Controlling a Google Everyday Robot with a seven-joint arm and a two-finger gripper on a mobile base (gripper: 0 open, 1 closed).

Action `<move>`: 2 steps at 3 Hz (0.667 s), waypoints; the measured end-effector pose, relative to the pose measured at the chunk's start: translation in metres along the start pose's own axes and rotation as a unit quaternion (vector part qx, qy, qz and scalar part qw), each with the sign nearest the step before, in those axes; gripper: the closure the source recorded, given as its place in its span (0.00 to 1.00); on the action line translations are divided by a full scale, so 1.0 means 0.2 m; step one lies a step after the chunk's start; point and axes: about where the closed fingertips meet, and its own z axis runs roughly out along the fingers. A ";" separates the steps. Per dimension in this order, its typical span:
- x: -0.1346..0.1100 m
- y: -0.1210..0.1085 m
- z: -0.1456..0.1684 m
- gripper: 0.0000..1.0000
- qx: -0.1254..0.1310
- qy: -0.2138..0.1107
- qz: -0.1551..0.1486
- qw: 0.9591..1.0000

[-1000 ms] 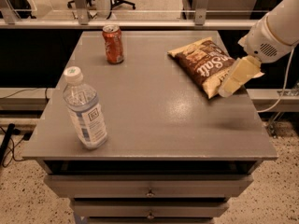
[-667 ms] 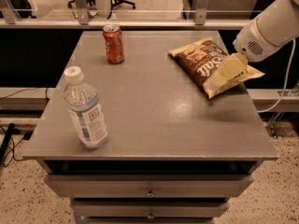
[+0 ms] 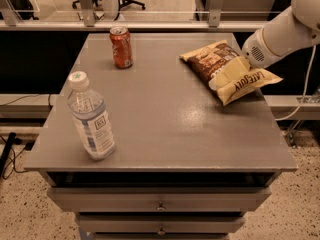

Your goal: Move brown chip bag near blue plastic bottle

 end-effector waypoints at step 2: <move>0.07 -0.06 0.08 0.49 0.004 -0.011 0.030 0.999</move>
Offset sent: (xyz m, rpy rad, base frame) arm 0.0068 -0.0212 -0.0246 0.0533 -0.0048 -0.0707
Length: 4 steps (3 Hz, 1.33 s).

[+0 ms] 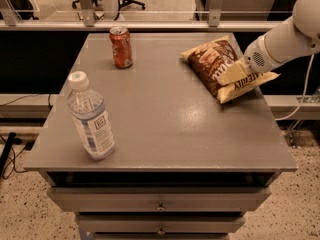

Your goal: Move brown chip bag near blue plastic bottle

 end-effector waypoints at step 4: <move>-0.32 0.36 -0.57 1.00 -0.099 -0.095 -0.144 0.980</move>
Offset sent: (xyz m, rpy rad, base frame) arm -0.0168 -0.0159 0.0980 0.0460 -0.1678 0.1116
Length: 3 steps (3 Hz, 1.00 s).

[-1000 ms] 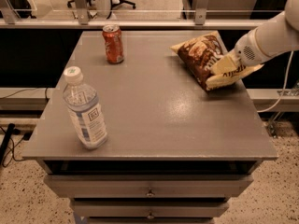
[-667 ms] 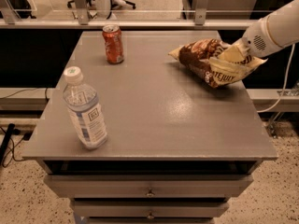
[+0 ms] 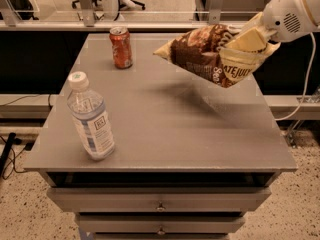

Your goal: Move brown chip bag near blue plastic bottle

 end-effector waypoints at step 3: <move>-0.18 0.58 0.26 1.00 -0.129 -0.025 -0.077 0.988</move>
Offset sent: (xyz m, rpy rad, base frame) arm -0.0789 0.1122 -0.0254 0.0531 0.0558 0.3569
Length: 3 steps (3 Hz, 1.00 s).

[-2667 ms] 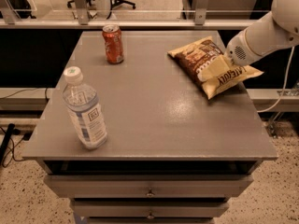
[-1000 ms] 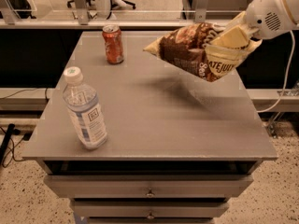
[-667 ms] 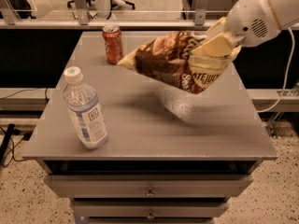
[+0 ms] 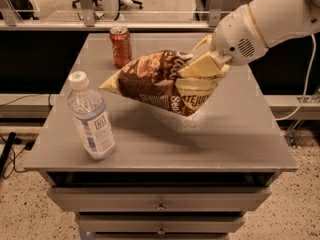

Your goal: Move brown chip bag near blue plastic bottle

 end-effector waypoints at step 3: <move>-0.02 0.12 0.26 0.84 -0.008 0.006 0.007 1.000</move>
Offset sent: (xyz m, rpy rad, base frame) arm -0.0094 0.0528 -0.0369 0.0078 0.0319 -0.0101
